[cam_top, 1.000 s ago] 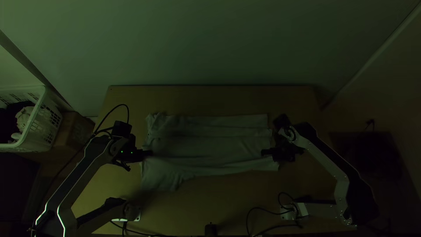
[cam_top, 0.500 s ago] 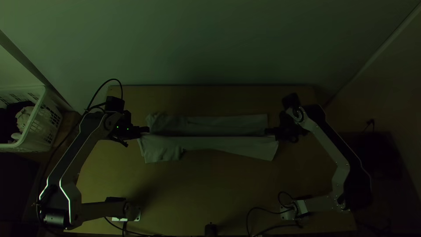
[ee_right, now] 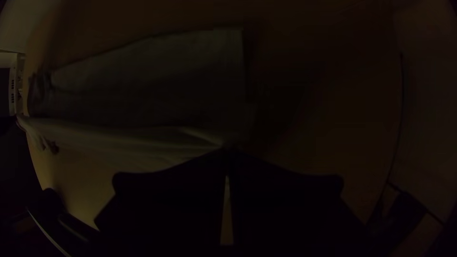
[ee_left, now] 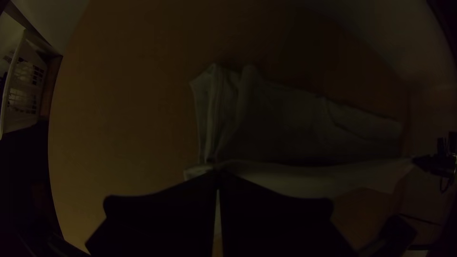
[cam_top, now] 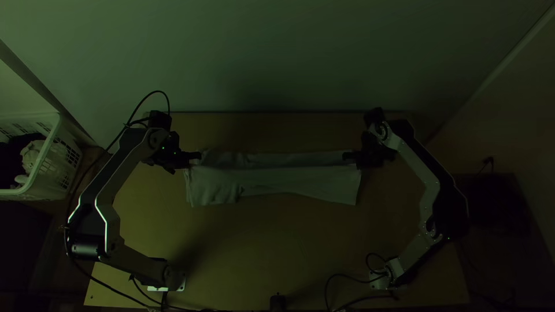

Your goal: Fold the t-shirt

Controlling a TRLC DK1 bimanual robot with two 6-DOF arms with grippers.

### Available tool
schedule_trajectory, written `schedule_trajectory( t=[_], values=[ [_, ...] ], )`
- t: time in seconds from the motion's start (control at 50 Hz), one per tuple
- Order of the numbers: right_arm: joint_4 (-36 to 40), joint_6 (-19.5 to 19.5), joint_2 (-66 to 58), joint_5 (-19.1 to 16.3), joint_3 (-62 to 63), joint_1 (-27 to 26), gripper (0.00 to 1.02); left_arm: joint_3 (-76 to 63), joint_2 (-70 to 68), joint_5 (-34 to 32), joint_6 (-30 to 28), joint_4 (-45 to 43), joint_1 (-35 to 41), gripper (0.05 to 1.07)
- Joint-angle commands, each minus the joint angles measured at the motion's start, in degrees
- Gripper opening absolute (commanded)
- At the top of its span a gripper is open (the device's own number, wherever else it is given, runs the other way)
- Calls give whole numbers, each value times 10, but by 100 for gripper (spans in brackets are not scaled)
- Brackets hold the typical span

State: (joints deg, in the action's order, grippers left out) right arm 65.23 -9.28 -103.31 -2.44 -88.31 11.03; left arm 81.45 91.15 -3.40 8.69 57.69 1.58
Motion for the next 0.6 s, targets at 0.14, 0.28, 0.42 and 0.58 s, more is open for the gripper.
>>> schedule_trajectory(
  t=[0.14,0.28,0.42,0.58],
  values=[
    [1,18,-110,6,-112,-16,3,66,63,2,-18,7,-8,8],
    [1,17,-164,6,-164,-22,3,101,102,2,-18,6,-8,8],
    [2,-22,-204,11,-231,-39,51,144,143,-7,-17,2,-6,40],
    [9,-56,-215,9,-316,-59,99,160,158,-74,-6,-18,-12,103]
  ],
)
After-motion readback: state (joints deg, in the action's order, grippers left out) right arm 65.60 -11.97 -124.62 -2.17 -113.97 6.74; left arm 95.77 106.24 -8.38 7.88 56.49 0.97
